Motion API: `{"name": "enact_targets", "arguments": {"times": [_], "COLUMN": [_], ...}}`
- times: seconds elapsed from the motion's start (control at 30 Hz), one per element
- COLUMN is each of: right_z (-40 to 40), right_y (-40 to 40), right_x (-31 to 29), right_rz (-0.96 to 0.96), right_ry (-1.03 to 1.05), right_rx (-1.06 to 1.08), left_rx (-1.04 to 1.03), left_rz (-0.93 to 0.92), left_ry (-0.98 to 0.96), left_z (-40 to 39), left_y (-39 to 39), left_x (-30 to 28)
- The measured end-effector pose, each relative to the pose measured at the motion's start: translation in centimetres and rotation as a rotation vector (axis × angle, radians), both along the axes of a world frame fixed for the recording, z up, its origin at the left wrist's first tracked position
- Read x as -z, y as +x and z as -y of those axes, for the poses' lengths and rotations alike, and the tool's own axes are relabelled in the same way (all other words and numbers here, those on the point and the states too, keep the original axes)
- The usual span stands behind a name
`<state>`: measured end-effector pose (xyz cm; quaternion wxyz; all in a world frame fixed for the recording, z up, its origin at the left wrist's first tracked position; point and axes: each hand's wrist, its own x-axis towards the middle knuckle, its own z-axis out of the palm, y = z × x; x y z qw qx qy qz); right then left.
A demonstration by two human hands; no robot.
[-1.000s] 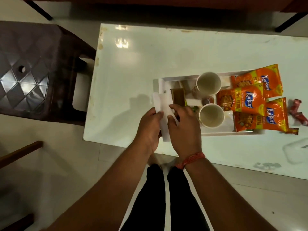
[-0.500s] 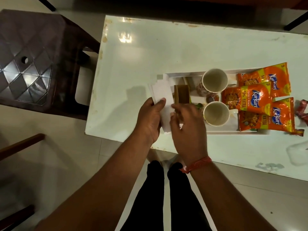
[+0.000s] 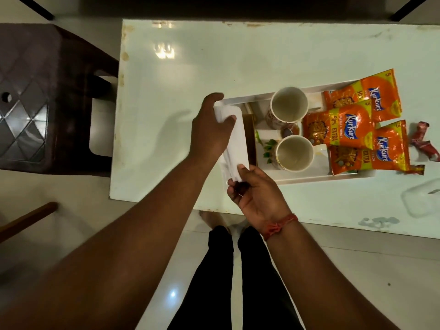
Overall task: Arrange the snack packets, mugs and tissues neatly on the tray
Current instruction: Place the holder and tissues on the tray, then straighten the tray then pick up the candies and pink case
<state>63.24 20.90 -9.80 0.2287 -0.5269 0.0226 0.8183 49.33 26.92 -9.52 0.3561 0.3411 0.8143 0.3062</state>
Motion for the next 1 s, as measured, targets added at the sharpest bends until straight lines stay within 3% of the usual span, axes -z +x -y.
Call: {"name": "enact_targets", "arguments": {"times": [0.17, 0.3, 0.53, 0.7, 0.8, 0.9, 1.0], "right_z": [-0.5, -0.9, -1.4, -1.0, -0.7, -0.3, -0.4], "right_y": [-0.1, -0.4, -0.4, 0.3, 1.4, 3.0, 5.3], "right_x": [1.2, 2.2, 3.3, 3.2, 2.1, 0.4, -1.4], "right_rz": [-0.042, 0.002, 0.104, 0.238, 0.380, 0.622, 0.861], "right_ry": [-0.202, -0.259, -0.263, -0.221, -0.122, 0.128, 0.427], "right_rx": [0.245, 0.319, 0.285, 0.121, -0.026, -0.187, -0.234], "left_rx": [0.282, 0.406, 0.467, 0.435, 0.353, 0.271, 0.201], "left_rz": [-0.171, -0.257, -0.248, -0.200, -0.239, -0.271, -0.081], "left_ry": [-0.020, -0.067, -0.140, -0.168, -0.071, 0.152, 0.202], "left_z": [-2.8, -3.6, -4.7, -4.5, -3.6, -1.6, 1.0], "left_y": [0.7, 1.1, 1.3, 1.6, 1.9, 3.0, 5.9], "left_x": [1.9, 3.3, 4.6, 4.6, 3.9, 2.0, 0.4]}}
